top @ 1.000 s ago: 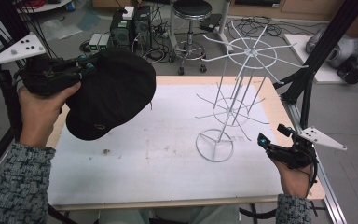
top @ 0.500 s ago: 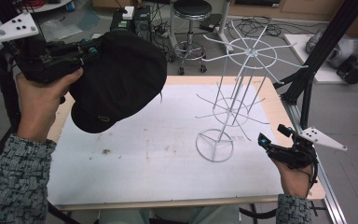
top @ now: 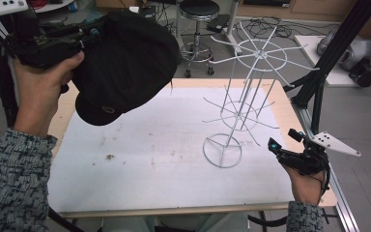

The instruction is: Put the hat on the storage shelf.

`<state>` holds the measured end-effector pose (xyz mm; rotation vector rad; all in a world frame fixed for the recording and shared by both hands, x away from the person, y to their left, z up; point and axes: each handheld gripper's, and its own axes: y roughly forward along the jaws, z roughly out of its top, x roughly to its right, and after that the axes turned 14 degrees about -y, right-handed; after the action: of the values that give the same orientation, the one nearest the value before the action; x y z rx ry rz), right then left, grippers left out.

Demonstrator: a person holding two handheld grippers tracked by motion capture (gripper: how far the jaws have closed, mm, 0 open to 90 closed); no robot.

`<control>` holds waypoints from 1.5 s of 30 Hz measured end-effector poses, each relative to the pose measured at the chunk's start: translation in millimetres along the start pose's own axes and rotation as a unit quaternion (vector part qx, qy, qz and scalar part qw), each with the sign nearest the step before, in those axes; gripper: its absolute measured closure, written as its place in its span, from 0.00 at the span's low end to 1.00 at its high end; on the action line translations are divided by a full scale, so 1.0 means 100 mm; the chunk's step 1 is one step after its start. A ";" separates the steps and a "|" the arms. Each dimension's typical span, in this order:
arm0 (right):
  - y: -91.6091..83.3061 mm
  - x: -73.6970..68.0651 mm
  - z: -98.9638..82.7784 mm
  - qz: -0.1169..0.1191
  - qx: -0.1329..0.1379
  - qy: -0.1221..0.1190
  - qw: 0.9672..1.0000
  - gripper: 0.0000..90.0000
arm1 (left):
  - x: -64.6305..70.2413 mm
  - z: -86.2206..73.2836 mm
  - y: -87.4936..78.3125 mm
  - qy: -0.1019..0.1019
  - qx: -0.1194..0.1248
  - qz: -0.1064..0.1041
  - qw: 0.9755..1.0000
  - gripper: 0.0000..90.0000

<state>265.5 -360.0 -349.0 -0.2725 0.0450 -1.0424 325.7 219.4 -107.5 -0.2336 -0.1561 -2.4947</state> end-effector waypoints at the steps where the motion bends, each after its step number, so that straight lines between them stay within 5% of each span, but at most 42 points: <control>1: 0.00 0.00 0.00 0.000 0.000 0.001 1.000 0.11 | 0.00 0.02 0.01 -0.002 0.002 -0.004 1.000 0.92; 23: 0.01 0.01 -0.01 0.003 0.001 0.001 1.000 0.11 | -0.03 0.29 0.44 -0.018 0.030 -0.070 0.997 0.92; 45: 0.05 0.00 -0.02 0.009 0.000 -0.002 1.000 0.11 | -0.08 0.32 0.85 -0.052 0.048 -0.114 0.991 0.92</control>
<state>269.2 -358.5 -352.1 -0.2728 0.0436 -1.0237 387.0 161.8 -73.4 -0.3212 -0.3646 -2.6922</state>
